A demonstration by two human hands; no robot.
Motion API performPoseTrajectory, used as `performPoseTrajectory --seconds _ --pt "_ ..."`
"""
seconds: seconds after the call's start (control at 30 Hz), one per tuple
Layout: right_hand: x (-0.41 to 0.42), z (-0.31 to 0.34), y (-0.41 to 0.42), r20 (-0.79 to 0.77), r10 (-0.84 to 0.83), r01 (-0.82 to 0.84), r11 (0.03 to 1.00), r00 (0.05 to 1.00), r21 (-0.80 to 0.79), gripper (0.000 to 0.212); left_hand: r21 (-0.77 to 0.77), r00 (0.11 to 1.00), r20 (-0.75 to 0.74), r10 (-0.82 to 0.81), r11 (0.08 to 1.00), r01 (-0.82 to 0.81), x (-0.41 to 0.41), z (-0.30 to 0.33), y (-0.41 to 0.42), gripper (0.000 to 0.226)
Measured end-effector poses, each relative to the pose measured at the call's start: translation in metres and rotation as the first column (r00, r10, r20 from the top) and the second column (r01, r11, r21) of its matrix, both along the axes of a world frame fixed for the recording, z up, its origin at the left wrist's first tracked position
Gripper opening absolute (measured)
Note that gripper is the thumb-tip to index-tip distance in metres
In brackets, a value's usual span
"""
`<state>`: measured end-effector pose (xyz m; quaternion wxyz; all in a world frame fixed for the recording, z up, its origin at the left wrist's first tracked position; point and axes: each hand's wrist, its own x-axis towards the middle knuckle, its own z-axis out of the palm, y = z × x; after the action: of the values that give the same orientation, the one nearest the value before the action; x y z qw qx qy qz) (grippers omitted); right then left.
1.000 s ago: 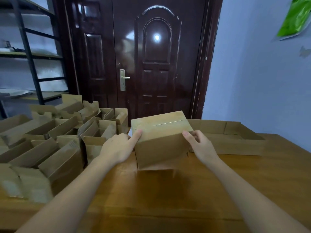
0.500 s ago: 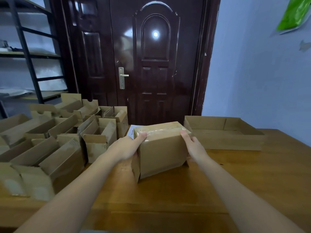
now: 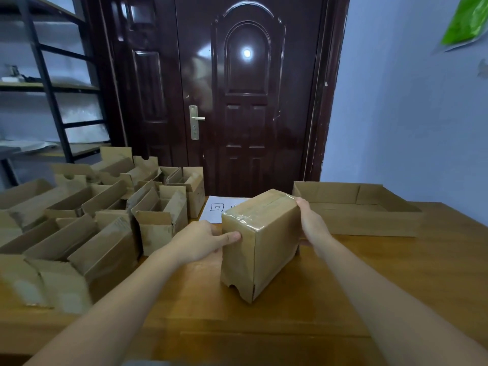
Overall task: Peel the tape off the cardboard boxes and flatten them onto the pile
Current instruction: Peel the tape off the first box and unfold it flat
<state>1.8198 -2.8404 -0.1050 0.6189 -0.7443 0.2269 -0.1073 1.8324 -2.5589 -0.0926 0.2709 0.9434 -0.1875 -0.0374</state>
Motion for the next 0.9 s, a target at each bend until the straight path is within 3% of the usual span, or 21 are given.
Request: performPoseTrajectory --seconds 0.03,0.1,0.2,0.3,0.53,0.77,0.9 --pt "0.001 0.001 0.0 -0.004 0.013 -0.013 1.0 1.0 0.006 0.081 -0.015 0.997 0.044 0.061 0.998 -0.061 0.001 -0.003 0.001 0.077" --pt "0.003 0.001 0.001 -0.02 0.063 -0.062 0.998 0.998 0.027 0.088 -0.185 0.995 0.062 0.079 0.981 -0.066 0.001 -0.009 0.001 0.092" --pt "0.007 0.0 0.007 -0.05 0.162 -0.159 0.986 0.986 0.056 0.097 -0.364 0.982 0.082 -0.169 0.912 0.187 -0.005 -0.012 -0.007 0.115" --pt "0.005 -0.003 0.02 -0.06 0.247 -0.239 0.964 0.967 0.12 0.095 -0.293 0.938 0.185 -0.292 0.895 0.336 -0.013 -0.016 -0.021 0.096" --pt "-0.018 -0.041 0.026 -0.178 0.283 -0.245 0.947 0.943 0.205 0.051 -0.341 0.946 0.278 -0.167 0.903 0.26 -0.023 -0.03 -0.035 0.092" --pt "-0.023 -0.045 0.025 -0.246 0.261 -0.183 0.936 0.933 0.3 0.069 -0.421 0.952 0.302 -0.058 0.887 0.187 -0.026 -0.03 -0.039 0.091" --pt "-0.025 -0.042 0.016 -0.278 0.199 -0.184 0.98 0.94 0.082 0.076 -0.331 0.945 0.301 -0.126 0.916 0.227 -0.025 -0.024 -0.034 0.092"
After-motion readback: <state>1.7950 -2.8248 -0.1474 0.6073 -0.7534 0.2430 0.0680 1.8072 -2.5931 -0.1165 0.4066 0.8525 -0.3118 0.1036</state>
